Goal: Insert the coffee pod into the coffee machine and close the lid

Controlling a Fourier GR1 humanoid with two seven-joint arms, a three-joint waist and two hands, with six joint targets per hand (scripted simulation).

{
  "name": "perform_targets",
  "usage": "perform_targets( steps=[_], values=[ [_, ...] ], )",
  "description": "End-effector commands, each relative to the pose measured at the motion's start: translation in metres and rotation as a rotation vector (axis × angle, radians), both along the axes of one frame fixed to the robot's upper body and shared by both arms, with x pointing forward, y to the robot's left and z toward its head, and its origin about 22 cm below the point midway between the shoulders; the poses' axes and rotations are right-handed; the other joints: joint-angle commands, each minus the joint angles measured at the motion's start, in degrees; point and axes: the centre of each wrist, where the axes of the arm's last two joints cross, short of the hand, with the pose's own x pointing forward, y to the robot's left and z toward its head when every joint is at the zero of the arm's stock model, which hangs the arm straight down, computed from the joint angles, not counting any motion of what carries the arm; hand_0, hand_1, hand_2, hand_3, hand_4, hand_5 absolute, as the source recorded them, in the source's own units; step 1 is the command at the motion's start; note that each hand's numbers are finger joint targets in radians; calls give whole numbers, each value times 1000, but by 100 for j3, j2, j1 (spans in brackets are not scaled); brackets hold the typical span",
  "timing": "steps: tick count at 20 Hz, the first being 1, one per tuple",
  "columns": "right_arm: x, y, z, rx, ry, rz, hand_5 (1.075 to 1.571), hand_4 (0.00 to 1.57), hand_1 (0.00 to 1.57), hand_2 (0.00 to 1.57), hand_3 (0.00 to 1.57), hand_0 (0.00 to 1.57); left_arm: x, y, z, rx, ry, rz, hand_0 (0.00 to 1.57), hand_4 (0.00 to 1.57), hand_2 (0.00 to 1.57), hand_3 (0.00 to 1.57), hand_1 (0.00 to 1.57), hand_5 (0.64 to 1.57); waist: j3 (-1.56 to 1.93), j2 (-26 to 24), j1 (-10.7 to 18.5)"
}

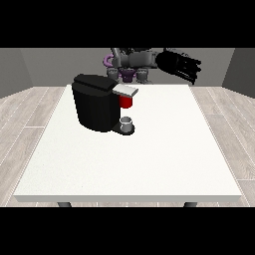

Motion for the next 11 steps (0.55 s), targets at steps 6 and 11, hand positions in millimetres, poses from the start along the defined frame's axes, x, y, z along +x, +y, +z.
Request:
perform_targets(
  steps=[6,11],
  values=[
    [1,55,-68,1,-28,228,1571,172,0,0,0,0,-17,26,-39,-45,114,80,0,266,0,0,0,1571,-16,-601,-630],
    [-10,81,-114,29,7,345,1571,259,0,0,0,0,-29,62,-67,-38,150,178,0,266,0,0,0,1571,-16,-995,-1226]
  ],
)
